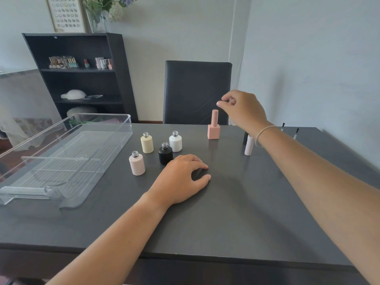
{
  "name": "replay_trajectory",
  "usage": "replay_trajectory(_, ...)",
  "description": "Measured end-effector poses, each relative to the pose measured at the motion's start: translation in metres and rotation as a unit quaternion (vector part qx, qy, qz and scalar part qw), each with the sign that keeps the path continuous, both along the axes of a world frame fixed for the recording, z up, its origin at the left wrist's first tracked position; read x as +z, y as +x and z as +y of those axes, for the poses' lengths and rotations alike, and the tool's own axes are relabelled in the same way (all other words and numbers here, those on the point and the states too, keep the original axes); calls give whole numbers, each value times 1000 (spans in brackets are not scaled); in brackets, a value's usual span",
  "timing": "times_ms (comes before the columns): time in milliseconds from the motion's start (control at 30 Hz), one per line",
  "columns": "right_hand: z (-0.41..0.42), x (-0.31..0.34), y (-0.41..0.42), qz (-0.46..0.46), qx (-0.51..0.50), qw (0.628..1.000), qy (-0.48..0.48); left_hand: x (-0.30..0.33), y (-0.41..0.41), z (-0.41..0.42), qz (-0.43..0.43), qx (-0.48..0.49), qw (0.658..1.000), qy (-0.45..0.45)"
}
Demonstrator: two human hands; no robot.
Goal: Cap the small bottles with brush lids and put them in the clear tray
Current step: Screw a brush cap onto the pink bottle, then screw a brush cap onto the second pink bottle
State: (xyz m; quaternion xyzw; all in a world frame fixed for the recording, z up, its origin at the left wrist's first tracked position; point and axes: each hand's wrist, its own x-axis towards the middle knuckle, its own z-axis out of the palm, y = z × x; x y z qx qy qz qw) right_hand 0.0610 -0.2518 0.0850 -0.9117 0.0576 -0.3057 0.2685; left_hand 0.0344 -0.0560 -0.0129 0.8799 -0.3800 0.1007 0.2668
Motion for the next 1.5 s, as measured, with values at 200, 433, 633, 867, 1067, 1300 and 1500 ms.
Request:
replay_trajectory(200,-20,-17,-66,-115,-5,989,91,2,0,0,4,-3,1000,3)
replay_trajectory(433,-34,-76,-96,-11,-72,989,132,5,-6,1,18,4,999,-28)
replay_trajectory(633,-34,-83,-83,84,-96,979,157,12,-19,13,-17,54,989,-135)
replay_trajectory(867,-29,-79,-69,89,-138,978,127,21,-24,63,-103,178,956,-210)
replay_trajectory(1067,-27,-82,-65,71,-133,982,115,19,-22,80,-115,261,928,-239)
replay_trajectory(1300,-22,-84,-71,42,-74,986,145,8,-10,88,25,323,919,-226)
replay_trajectory(1500,-10,-84,-72,35,2,991,132,6,1,89,70,321,923,-200)
